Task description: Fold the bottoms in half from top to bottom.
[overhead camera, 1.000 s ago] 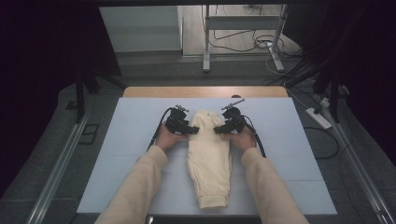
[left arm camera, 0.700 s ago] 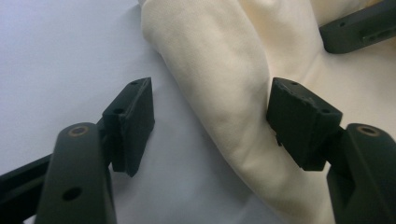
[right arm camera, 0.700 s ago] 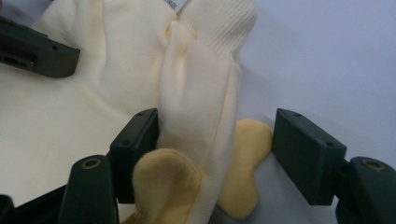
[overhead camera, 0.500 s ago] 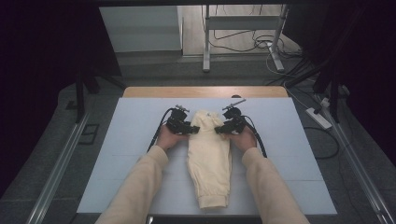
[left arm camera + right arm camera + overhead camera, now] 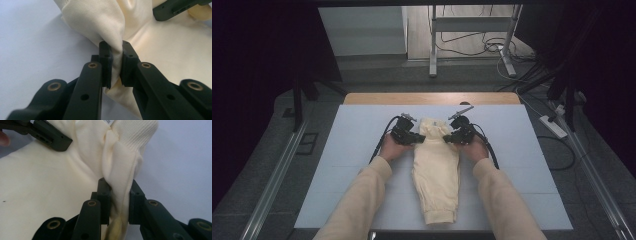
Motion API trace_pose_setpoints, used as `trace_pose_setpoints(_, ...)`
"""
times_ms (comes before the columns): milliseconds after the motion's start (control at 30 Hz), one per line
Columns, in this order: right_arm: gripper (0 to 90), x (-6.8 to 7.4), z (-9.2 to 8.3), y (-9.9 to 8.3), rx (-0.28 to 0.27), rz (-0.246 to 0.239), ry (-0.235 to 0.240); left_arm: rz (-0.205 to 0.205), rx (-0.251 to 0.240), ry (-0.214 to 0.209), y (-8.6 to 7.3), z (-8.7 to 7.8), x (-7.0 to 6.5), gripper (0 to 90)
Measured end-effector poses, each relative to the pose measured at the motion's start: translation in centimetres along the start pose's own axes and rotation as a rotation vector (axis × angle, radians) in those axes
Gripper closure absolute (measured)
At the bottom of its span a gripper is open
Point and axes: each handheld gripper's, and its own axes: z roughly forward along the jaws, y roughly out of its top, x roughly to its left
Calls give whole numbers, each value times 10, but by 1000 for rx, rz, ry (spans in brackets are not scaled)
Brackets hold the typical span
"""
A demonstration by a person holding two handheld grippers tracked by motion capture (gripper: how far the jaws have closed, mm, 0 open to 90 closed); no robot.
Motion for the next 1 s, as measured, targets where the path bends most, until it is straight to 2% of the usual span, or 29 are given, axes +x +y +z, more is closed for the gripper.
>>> trace_pose_setpoints(233, 757, 4, -18, 4, -51, -33, -9, 21, -49, 6, 8, -15, -7, 811)
trace_pose_setpoints(367, 756, 4, -26, 6, -78, -28, -5, 54, -64, 26, 14, -25, -12, 814)
trace_pose_setpoints(567, 756, 4, -38, 11, -120, -34, -3, 71, -102, 30, 24, -41, -18, 816)
trace_pose_setpoints(767, 756, 7, -52, 22, -146, -59, -37, 87, -132, 45, 32, -53, -22, 816)
trace_pose_setpoints(1000, 756, 8, -52, 22, -152, -52, -40, 93, -130, 49, 33, -54, -23, 819)
